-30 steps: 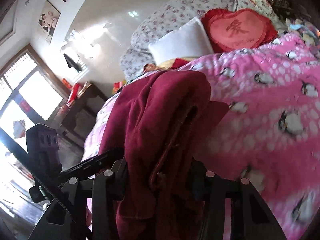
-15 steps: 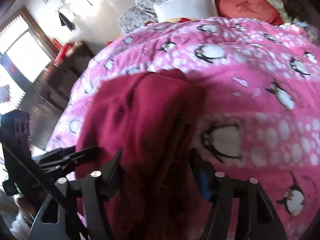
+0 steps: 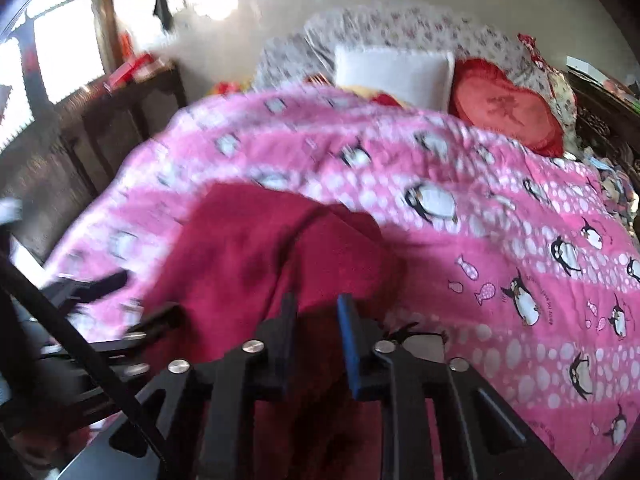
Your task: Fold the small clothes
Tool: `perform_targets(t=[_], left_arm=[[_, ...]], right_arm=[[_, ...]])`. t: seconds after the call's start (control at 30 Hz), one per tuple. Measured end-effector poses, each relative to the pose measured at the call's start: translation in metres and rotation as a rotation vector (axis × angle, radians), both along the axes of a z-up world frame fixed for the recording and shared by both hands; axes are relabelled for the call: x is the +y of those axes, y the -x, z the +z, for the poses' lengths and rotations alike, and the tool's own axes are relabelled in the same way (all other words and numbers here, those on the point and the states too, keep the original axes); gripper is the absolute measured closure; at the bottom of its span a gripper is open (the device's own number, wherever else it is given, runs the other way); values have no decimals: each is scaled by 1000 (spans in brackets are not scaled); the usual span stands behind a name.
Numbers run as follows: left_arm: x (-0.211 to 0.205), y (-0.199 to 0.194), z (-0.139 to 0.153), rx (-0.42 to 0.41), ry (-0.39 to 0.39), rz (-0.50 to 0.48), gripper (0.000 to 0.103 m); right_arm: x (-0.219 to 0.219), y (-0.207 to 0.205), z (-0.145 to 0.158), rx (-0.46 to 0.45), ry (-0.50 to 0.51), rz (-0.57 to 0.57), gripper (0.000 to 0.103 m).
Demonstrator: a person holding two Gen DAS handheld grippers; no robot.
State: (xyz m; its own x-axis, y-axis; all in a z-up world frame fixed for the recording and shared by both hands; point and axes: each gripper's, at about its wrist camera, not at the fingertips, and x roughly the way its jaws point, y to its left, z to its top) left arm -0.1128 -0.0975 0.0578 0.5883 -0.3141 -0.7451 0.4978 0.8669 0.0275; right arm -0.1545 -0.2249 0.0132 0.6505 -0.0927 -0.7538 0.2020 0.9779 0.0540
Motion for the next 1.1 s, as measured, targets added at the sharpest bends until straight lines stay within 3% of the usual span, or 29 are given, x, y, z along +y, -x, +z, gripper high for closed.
perform_targets(t=[0.17, 0.4, 0.5, 0.63, 0.73, 0.8, 0.87, 0.93, 1.1], left_arm=[[-4, 0, -3, -10, -10, 1, 29], [-4, -1, -4, -11, -2, 16, 29], [-2, 0, -4, -15, -3, 16, 29], [-4, 2, -5, -12, -2, 15, 29], [-4, 8, -3, -28, -8, 27, 29], [0, 10, 0, -27, -1, 34, 29], [3, 13, 3, -33, 7, 46, 29], [9, 16, 6, -37, 21, 64, 29], [22, 26, 14, -60, 52, 94, 21]], right_arm=[[-13, -7, -7, 5, -27, -18, 87], [18, 48, 27, -67, -46, 44, 84], [28, 62, 15, -43, -55, 58, 84], [31, 63, -16, 7, 22, 30, 84], [28, 66, -12, -14, -2, 10, 82], [29, 73, 0, -47, -19, 0, 77], [32, 79, 9, -75, -22, -15, 66], [36, 87, 19, -114, -28, -24, 43], [44, 92, 28, -153, -24, -54, 40]])
